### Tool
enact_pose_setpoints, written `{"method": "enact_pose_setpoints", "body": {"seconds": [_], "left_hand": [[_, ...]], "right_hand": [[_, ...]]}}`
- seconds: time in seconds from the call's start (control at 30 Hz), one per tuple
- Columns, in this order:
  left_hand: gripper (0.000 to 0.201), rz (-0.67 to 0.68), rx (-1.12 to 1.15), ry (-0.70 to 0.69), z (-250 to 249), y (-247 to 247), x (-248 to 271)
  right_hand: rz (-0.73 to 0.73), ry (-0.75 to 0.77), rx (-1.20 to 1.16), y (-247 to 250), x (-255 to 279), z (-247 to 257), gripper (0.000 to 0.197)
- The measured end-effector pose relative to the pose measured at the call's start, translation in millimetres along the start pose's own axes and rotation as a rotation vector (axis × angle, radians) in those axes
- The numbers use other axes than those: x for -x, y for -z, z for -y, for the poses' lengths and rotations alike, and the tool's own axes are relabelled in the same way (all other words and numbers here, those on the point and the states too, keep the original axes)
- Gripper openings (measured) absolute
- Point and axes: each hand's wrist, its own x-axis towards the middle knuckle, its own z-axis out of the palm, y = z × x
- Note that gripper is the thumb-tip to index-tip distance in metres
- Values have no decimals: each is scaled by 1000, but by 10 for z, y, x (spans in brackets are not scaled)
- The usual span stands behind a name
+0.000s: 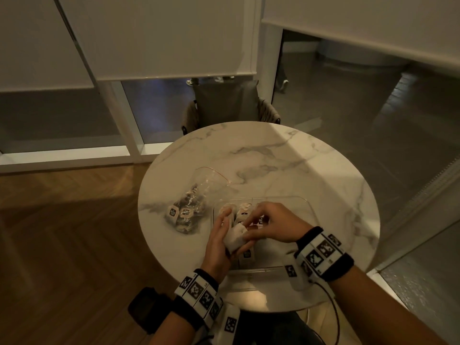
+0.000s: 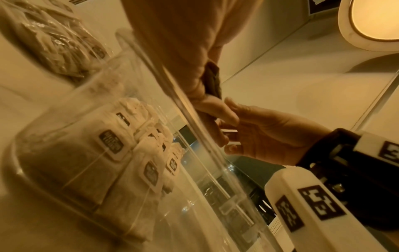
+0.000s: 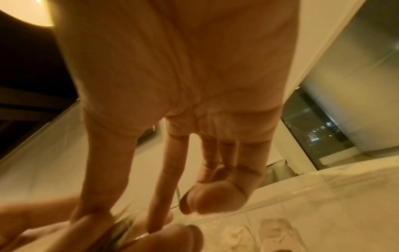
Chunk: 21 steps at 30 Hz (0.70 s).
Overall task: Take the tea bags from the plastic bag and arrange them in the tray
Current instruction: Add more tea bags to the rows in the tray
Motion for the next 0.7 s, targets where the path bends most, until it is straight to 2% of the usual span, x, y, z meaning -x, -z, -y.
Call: {"method": "enact_pose_setpoints", "body": {"seconds": [0.2,0.33,0.47,0.6,0.7], "left_hand": [[39,-41,-91,-17,43,28,-44],[29,-2,-113,-44,42,43,-48],[29,3,-134,-29,10,52,-13],[37,24,-200,-48,2,25,8],[34,28,-205,-51,11,22,2]], "right_hand": [[-209,-122,-128,-172,61,37,18],[-309,-183,-164,-285,113,65,15],[-424,-112,-204,-287,225,93,8],[-455,-3,-456,-152,250,107,8],[-465,44,-607,-112,270,117,8]]}}
